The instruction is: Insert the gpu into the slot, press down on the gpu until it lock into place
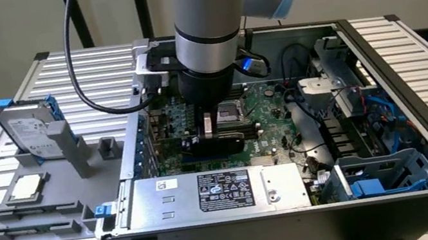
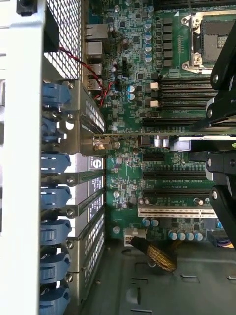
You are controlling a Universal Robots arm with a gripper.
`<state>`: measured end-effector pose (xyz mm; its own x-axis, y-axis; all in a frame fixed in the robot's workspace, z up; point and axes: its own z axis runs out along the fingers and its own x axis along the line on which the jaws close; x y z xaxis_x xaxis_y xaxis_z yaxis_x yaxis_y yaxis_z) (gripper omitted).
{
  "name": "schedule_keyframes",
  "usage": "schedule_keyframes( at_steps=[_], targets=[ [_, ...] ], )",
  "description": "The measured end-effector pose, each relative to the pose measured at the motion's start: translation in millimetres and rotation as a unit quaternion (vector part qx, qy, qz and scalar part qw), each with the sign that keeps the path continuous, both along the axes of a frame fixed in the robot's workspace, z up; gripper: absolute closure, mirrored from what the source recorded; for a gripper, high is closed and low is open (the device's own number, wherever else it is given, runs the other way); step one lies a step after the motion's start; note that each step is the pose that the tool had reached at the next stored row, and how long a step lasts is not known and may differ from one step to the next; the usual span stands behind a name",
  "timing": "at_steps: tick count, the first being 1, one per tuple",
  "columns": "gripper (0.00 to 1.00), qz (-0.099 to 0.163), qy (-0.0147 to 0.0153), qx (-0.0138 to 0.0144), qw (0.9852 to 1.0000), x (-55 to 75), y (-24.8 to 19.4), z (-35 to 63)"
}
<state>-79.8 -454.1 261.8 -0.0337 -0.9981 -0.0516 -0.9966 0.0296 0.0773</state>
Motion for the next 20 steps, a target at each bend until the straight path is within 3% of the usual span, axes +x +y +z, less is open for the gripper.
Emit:
schedule_keyframes(
  at_steps=[20],
  targets=[
    [0.74, 0.001, 0.0026, 0.0002, 1.0000, -0.9, 0.8, 3.1]
  ],
)
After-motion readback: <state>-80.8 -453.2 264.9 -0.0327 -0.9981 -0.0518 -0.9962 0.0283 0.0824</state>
